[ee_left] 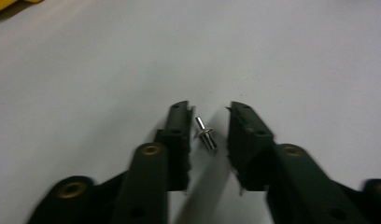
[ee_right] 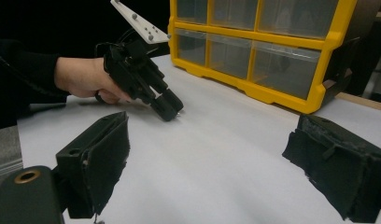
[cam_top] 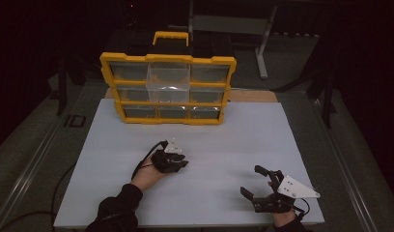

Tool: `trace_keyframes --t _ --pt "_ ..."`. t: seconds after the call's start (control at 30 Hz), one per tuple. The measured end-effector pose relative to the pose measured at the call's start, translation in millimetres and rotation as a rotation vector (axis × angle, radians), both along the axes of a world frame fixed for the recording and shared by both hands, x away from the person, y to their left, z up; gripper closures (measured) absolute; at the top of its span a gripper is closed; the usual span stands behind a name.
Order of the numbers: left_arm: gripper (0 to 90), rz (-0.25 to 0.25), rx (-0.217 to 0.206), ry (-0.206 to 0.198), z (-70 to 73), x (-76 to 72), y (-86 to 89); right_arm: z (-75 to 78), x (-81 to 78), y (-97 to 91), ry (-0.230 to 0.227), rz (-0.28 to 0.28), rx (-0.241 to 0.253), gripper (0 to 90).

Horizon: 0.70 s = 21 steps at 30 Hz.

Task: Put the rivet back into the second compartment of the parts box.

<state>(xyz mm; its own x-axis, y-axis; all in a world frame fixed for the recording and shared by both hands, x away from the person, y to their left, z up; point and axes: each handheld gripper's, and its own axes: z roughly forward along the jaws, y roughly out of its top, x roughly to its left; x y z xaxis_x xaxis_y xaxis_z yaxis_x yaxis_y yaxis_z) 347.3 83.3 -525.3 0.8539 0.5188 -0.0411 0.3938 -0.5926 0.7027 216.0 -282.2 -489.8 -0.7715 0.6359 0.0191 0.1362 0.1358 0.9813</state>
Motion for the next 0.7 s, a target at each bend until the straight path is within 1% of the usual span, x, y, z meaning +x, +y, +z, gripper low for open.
trace_keyframes --t 0.13,0.2,0.27,0.3,0.33,0.37,0.43,0.47,0.5,0.53,0.57,0.6,0.63,0.7 --pt "79.8 -0.018 -0.010 0.016 0.0 0.9 0.0 -0.1 0.1 0.2 0.001 -0.001 0.001 11.0" --pt "80.2 -0.021 -0.015 0.023 -0.1 1.5 0.6 -0.2 0.1 0.3 0.001 -0.001 0.000 11.1" --pt "80.9 -0.041 -0.034 0.048 0.3 3.5 3.2 -0.1 0.1 0.3 0.002 -0.002 -0.001 11.1" --pt "85.1 -0.047 -0.032 0.049 0.8 3.5 3.5 -0.1 0.1 0.2 0.001 -0.002 0.000 11.1" --pt "85.1 -0.060 -0.033 0.055 1.5 3.4 3.8 0.0 0.1 0.0 0.001 -0.003 0.001 11.1" --pt "85.1 -0.066 -0.045 0.056 2.7 3.0 4.4 -0.1 0.1 -0.1 0.001 -0.003 0.000 11.1" --pt "85.2 -0.066 -0.045 0.050 4.6 2.8 4.9 -0.1 0.2 -0.2 0.002 -0.003 0.002 11.1" --pt "85.2 -0.079 -0.052 0.053 8.0 2.7 6.0 -0.1 0.3 -0.1 0.003 -0.004 0.001 11.1" --pt "85.3 -0.082 -0.045 0.045 9.6 2.4 6.2 -0.1 0.3 -0.1 0.003 -0.004 0.001 11.0" --pt "85.2 -0.095 -0.049 0.051 11.2 2.2 6.7 -0.1 0.3 0.0 0.003 -0.003 0.001 11.1" --pt "85.3 -0.099 -0.049 0.044 12.7 1.7 7.2 0.0 0.2 0.2 0.001 -0.005 0.000 11.1" --pt "85.3 -0.106 -0.056 0.050 14.5 1.6 8.2 0.0 0.2 0.2 0.001 -0.004 -0.002 11.1" --pt "85.3 -0.106 -0.056 0.050 14.5 1.6 8.2 0.0 0.2 0.2 0.001 -0.004 -0.002 11.1" --pt "85.3 -0.121 -0.063 0.045 19.8 0.6 11.1 0.3 0.1 -0.3 0.000 -0.006 0.001 11.0"
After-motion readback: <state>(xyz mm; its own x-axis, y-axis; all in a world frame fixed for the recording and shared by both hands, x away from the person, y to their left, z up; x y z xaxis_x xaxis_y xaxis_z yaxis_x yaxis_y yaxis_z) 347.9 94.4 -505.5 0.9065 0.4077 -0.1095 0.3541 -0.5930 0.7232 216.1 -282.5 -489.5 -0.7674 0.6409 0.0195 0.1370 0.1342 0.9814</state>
